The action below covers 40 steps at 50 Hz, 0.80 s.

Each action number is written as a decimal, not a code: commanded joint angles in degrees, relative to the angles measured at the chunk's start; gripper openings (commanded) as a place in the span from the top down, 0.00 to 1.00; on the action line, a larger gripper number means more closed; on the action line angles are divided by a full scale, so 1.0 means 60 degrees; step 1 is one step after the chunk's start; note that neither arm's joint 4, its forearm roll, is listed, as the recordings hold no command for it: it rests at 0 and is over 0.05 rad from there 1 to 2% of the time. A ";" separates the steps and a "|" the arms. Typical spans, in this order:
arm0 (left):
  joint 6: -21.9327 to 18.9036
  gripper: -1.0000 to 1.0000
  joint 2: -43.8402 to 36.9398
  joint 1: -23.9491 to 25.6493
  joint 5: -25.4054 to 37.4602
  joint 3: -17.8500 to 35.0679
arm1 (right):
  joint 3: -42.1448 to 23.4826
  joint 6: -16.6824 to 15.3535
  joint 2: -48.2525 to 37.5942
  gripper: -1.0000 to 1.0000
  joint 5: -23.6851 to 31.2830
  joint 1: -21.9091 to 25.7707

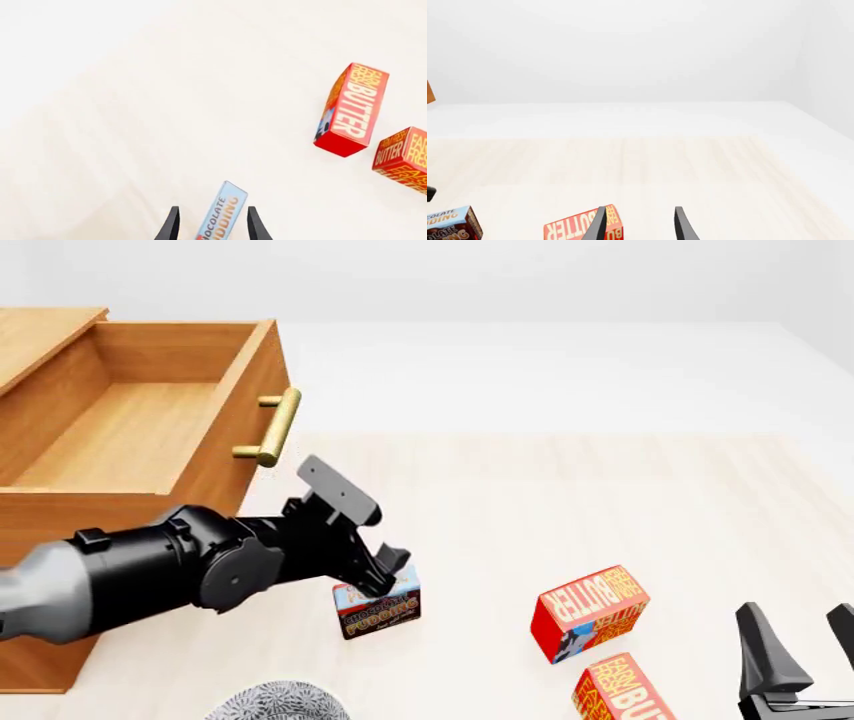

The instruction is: Put the chocolate pudding in the top drawer of the cabinet and close it.

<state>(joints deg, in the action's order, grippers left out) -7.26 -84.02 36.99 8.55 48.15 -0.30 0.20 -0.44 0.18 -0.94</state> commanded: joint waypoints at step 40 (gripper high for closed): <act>0.0763 0.00 -0.0936 0.0319 -0.0875 -0.0507 | 0.0018 0.0000 -0.0130 0.00 -0.0148 0.0010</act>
<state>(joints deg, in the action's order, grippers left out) -3.61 -88.06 38.30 4.59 45.70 -0.20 0.19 -1.17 -0.64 -0.88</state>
